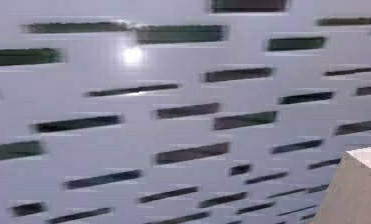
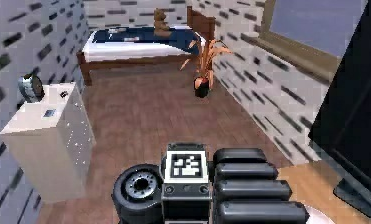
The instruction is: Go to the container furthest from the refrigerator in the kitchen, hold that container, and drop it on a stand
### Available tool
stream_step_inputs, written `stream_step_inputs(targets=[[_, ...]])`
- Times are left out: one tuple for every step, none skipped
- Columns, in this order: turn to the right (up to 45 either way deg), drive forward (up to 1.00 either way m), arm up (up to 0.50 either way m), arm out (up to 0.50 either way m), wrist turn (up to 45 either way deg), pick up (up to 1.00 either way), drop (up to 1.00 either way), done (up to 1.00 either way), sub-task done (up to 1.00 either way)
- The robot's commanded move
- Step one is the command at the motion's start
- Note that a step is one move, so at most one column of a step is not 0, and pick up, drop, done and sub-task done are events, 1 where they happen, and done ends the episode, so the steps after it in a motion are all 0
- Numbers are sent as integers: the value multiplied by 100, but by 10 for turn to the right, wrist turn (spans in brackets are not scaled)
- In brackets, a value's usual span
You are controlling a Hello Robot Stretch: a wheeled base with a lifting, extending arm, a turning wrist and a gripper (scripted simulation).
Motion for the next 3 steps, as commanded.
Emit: stream_step_inputs(targets=[[-180,0,0,0,0,0,0,0,0],[450,0,0,0,0,0,0,0,0],[450,0,0,0,0,0,0,0,0]])
